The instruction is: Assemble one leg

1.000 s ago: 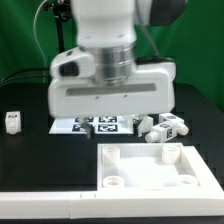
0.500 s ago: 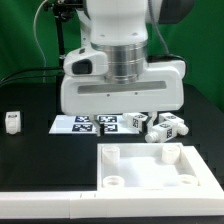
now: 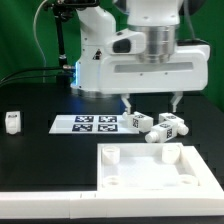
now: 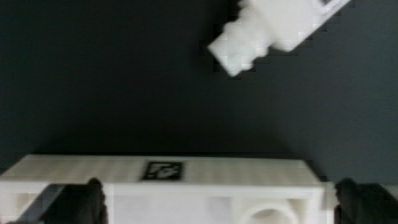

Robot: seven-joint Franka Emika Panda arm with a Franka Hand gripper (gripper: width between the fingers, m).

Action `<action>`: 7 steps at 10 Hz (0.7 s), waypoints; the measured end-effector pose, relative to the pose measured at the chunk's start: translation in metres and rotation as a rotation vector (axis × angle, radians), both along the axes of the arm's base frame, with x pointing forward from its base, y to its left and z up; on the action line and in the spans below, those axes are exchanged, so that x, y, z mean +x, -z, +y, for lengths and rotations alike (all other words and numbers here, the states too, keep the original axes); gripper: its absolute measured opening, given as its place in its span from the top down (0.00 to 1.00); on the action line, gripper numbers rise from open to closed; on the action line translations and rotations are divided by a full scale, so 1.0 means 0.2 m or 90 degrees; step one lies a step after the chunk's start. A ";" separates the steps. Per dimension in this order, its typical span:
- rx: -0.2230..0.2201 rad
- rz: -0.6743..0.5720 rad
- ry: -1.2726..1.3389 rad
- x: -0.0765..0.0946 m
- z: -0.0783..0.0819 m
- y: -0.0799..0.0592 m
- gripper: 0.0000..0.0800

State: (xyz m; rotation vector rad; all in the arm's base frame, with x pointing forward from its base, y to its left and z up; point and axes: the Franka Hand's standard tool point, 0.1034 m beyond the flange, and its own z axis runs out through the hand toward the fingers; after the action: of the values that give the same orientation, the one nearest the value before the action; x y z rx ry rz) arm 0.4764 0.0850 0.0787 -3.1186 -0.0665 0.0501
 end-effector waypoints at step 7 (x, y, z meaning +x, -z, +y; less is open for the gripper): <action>-0.017 -0.031 -0.152 -0.22 0.09 -0.01 0.19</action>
Offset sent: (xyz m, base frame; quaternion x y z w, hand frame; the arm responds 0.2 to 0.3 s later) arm 0.0000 0.0000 0.0000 0.0000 0.0000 0.0000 1.0000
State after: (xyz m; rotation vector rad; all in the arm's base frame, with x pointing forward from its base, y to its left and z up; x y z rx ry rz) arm 0.4324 0.1037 0.0807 -3.1203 -0.4428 -0.0209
